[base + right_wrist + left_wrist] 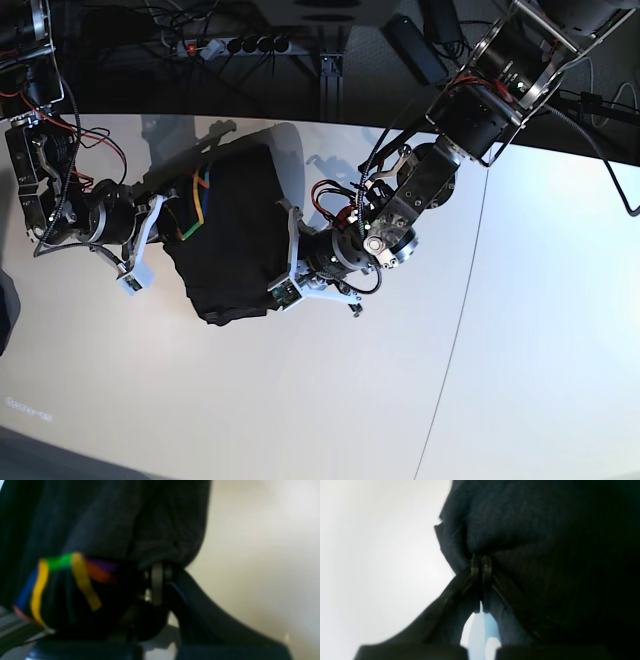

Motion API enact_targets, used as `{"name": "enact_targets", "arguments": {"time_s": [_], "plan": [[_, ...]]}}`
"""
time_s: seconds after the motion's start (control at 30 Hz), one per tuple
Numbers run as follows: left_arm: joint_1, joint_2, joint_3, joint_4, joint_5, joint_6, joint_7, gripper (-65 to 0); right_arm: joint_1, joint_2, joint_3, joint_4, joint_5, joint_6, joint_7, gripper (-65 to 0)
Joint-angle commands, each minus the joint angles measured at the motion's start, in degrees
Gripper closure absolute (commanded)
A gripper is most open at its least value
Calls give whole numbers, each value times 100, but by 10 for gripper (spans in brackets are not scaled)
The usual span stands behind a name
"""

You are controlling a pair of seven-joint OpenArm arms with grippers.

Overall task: Fold the T-shirt properly
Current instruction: 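Fold the shirt over once more and lay it flat with both grippers, then open both grippers and pull them away from the folded shirt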

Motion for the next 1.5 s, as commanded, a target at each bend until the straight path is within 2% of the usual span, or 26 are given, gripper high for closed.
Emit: {"name": "enact_targets", "arguments": {"time_s": [0.0,0.23,0.4,0.57,0.8,1.03,1.27,1.47], "plan": [[-155,-33,-15,-50,164,50,352,0,15,44,42,181,72,315,22,0],[-472,-138,-15,-59,166,107,341,0,-199,-166,42,614,4,313,7,0],[-686,-457,-17,-37,164,601,365,0,-199,-173,79,619,-138,310,11,0],[-708,-691,-282,177,83,605,654,0,-197,-177,376,619,-140,308,66,0],[-680,-719,-699,852,-411,584,1069,0,-195,-175,599,619,-155,308,79,0],[-629,-824,-931,1259,-787,584,1353,0,-181,-177,599,584,-492,306,365,0],[-179,-1377,-1200,1696,-811,586,1416,0,-181,-282,597,356,-503,306,420,0],[455,-1845,-1902,2295,-1071,584,1622,0,-181,-577,595,109,-490,306,417,0]]}}
